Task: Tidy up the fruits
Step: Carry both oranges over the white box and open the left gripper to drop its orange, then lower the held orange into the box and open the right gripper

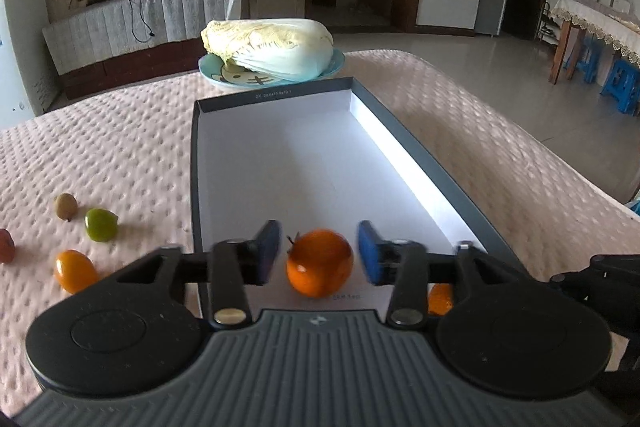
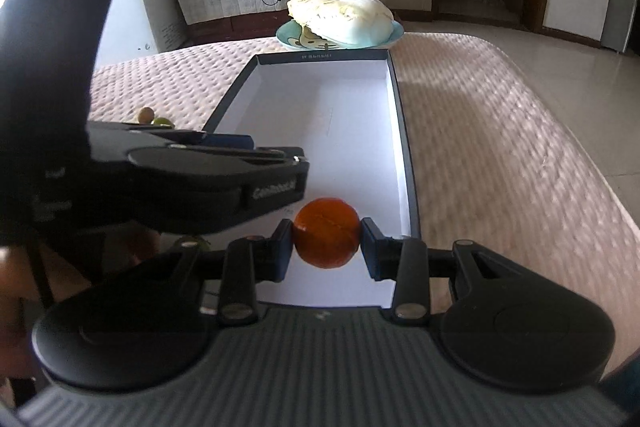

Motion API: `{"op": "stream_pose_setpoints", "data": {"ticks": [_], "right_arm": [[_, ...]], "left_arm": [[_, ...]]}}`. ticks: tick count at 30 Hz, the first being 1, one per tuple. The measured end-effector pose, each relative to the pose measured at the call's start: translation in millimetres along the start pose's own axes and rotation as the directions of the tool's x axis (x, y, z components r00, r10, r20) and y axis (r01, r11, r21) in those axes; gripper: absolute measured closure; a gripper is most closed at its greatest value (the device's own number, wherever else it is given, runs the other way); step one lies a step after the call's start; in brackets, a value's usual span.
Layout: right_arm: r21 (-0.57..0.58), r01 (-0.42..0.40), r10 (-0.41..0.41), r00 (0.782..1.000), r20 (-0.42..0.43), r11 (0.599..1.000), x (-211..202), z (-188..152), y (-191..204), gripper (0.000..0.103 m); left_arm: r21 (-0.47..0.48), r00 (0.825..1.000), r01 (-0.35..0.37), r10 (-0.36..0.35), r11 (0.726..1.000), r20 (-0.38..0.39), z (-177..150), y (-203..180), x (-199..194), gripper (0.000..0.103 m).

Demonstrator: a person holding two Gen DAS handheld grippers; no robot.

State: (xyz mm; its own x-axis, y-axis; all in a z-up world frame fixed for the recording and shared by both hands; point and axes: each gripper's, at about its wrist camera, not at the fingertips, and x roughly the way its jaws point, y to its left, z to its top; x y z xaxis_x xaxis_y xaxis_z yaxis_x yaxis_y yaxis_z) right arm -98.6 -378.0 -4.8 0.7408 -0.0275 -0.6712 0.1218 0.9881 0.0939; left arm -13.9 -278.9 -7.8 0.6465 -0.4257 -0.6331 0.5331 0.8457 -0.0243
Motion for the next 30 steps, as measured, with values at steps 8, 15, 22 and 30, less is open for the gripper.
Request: {"op": "stream_pose_setpoints", "data": {"ticks": [8,15,22,30], "right_arm": [[0.054,0.039,-0.04,0.999,0.012,0.998,6,4,-1,0.064],[0.068,0.085,-0.086,0.996,0.023,0.994,13,8,10,0.064],[0.125,0.145,-0.15,0.988,0.031,0.981,25,15,14,0.063],[0.167,0.195,-0.214,0.971,0.103,0.966,22,20,21,0.059]], "left_arm": [[-0.039,0.998,0.014,-0.011,0.999,0.058,3,11,-23,0.042],[-0.056,0.995,-0.003,0.009,0.998,0.099,0,36,-55,0.035],[-0.1,0.994,-0.004,0.015,0.995,0.112,-2,73,-83,0.035],[-0.117,0.989,-0.06,0.075,0.991,0.126,-12,116,-107,0.035]]}}
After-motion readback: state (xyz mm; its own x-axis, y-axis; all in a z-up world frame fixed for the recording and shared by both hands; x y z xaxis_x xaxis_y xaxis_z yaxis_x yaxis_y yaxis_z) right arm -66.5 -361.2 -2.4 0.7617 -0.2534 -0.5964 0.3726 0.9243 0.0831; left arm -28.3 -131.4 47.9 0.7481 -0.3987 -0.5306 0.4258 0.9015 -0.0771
